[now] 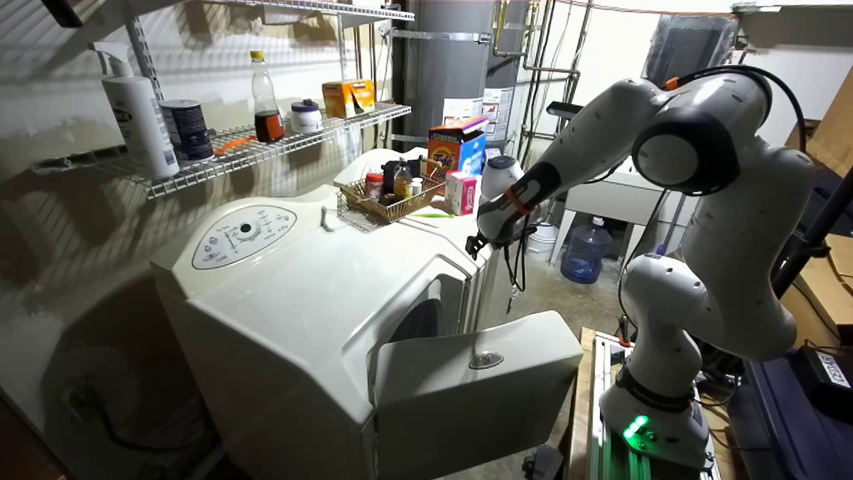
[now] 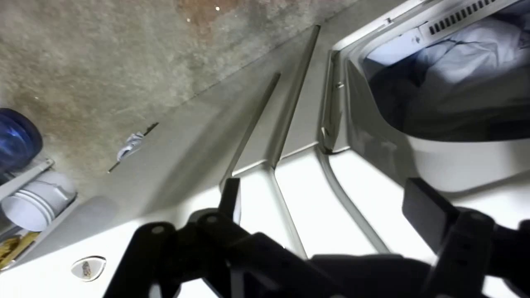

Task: Put the white cloth inside the left washing machine

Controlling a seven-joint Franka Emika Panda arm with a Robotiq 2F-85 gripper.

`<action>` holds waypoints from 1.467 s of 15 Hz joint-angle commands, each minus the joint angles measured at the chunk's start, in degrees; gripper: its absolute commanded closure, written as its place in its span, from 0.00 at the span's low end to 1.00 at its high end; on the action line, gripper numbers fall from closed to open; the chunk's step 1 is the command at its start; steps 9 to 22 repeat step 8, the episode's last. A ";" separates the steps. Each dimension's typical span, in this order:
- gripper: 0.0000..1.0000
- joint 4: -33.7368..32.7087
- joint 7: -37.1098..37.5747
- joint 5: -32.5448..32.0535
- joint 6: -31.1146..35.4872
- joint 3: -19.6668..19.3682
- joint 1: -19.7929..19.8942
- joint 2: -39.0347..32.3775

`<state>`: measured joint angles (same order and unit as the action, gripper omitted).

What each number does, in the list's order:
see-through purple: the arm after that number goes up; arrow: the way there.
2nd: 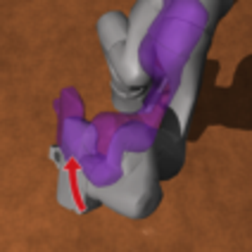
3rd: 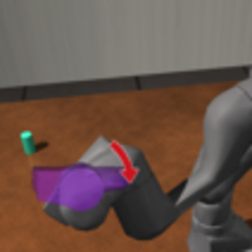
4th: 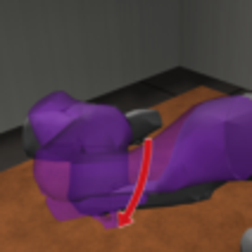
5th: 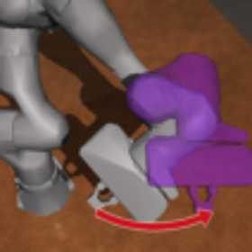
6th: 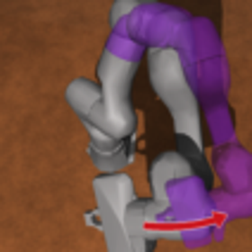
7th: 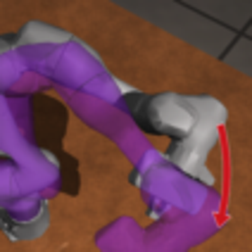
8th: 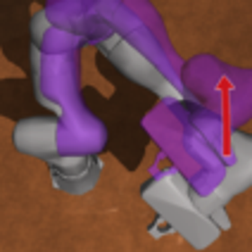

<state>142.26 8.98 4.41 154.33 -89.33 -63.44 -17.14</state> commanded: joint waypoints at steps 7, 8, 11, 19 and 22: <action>0.00 -1.92 -12.36 3.45 -4.19 -19.67 -17.52 7.38; 0.00 -1.92 -12.38 3.46 -4.21 -19.67 -17.65 7.47; 0.00 -1.92 -12.38 3.46 -4.21 -19.67 -17.65 7.47; 0.00 -1.92 -12.38 3.46 -4.21 -19.67 -17.65 7.47; 0.00 -1.92 -12.38 3.46 -4.21 -19.67 -17.65 7.47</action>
